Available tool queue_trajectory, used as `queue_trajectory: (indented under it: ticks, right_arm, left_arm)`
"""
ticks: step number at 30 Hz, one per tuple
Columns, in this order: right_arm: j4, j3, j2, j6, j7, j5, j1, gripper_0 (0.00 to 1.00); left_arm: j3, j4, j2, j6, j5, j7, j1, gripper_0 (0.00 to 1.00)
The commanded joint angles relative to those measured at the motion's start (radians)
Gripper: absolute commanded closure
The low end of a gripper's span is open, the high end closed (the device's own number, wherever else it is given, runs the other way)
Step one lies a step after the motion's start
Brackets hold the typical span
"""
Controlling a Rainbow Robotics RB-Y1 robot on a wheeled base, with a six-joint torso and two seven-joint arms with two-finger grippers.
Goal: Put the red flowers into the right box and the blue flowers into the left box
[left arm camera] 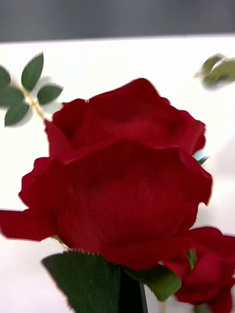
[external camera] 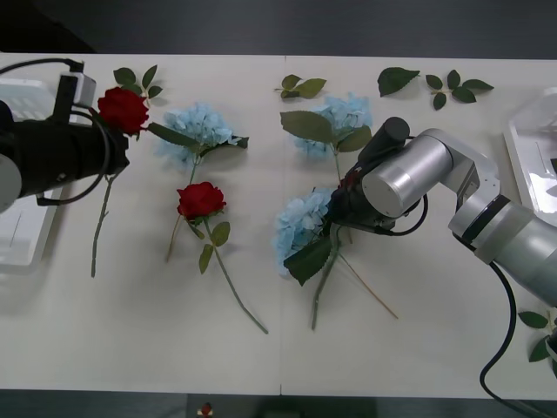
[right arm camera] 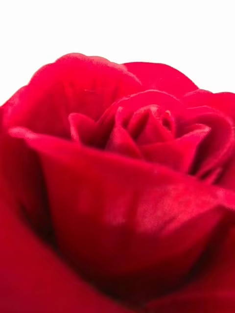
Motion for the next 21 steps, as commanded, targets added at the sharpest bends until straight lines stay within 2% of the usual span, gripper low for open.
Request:
queue_trajectory:
  ticks: [1, 5, 8, 15, 21]
  right_arm:
    - [-0.005, -0.004, 0.018, -0.005, 0.035, 0.017, -0.019, 1.00]
    - [-0.005, -0.004, 0.005, -0.005, 0.042, 0.014, -0.033, 1.00]
    - [-0.005, -0.002, -0.044, -0.002, 0.058, -0.042, -0.081, 1.00]
    - [0.002, 0.088, -0.196, -0.002, 0.185, -0.155, -0.213, 1.00]
    - [0.076, 0.116, -0.282, -0.022, 0.323, -0.209, -0.245, 1.00]
  left_arm:
    - [0.046, -0.067, 0.013, -0.013, 0.109, 0.026, -0.010, 1.00]
    - [0.048, -0.078, -0.030, -0.082, 0.210, 0.026, -0.010, 1.00]
    - [0.046, -0.076, -0.105, -0.142, 0.347, 0.015, -0.011, 1.00]
    - [0.048, -0.076, -0.250, -0.171, 0.479, -0.076, -0.014, 1.00]
    - [0.046, -0.076, -0.338, -0.171, 0.564, -0.117, -0.020, 1.00]
